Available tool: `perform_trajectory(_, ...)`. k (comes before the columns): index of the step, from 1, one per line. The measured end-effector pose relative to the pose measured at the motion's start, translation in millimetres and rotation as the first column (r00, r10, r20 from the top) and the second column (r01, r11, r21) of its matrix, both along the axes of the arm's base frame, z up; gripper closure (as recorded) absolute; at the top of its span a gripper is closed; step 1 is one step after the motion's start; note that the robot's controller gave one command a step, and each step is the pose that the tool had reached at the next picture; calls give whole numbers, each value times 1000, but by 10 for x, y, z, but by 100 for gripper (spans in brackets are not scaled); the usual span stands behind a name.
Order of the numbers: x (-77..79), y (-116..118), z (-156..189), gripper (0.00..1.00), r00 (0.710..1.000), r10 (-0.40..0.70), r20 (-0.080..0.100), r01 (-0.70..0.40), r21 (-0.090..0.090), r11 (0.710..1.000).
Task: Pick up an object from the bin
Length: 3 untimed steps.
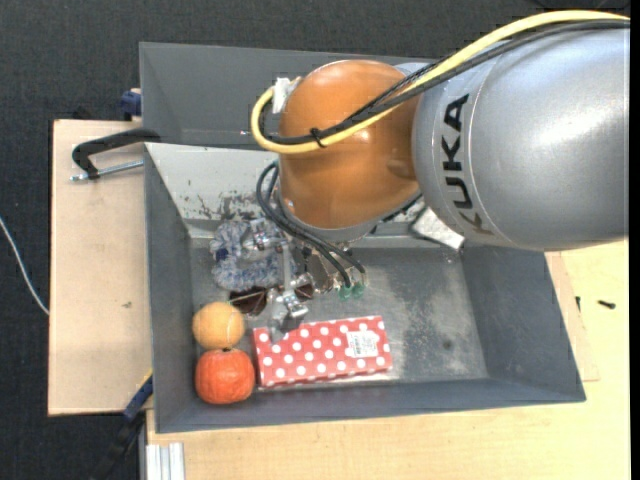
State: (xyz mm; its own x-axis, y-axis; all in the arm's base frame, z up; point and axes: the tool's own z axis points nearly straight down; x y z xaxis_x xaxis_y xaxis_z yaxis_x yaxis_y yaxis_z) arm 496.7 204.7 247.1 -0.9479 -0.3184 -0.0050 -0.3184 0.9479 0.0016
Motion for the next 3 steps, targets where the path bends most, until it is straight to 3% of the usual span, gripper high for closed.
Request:
perform_trajectory(1, 0, 0, 0, 0, 1000, 0, 0, 0, 0, 1000)
perform_trajectory(2, 149, -86, -579, 0, 1000, 14, 1, -14, 1, 1000)
perform_trajectory(3, 572, -335, -1040, 0, 977, 211, 4, -211, -1, 977)
